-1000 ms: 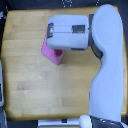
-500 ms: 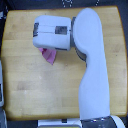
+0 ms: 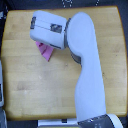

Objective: Folding a cloth

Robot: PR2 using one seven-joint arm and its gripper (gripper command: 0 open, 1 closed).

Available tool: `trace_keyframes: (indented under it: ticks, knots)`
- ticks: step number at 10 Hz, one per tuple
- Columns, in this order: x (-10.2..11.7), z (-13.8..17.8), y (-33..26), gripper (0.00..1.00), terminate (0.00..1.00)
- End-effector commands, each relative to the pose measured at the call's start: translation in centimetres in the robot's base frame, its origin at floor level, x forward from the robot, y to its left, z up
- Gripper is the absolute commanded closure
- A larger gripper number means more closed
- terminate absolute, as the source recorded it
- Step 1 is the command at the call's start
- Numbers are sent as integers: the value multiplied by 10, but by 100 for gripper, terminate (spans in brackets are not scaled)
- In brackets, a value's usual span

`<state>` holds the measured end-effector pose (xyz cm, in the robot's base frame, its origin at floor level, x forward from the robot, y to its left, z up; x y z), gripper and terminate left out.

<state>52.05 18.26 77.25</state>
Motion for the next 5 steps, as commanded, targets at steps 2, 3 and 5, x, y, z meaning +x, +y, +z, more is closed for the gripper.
trace_keyframes:
  ticks: [2,3,5]
  knots:
    - [36,-20,26,100,0]
    - [34,-20,27,100,0]
    - [38,-22,31,0,0]
